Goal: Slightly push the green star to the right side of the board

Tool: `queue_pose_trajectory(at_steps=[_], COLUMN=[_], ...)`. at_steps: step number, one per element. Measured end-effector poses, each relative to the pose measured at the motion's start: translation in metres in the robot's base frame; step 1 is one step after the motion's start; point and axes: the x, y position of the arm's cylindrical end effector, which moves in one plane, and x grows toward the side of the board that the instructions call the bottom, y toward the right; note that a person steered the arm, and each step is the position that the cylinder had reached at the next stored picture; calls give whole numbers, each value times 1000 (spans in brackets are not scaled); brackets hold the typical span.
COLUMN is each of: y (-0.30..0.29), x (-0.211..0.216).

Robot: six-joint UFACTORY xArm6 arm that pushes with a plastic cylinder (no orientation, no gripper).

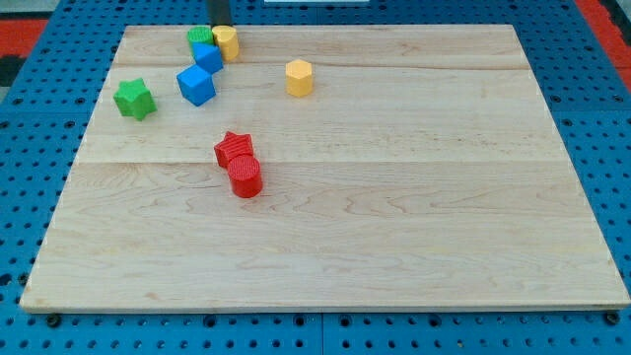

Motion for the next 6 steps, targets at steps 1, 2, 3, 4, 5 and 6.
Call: queue_pose_trajectory(at_steps=[1,2,3,4,5,6], y=[-62,-73,-72,-92,-141,-141], x=[-1,9,10,62,101,141])
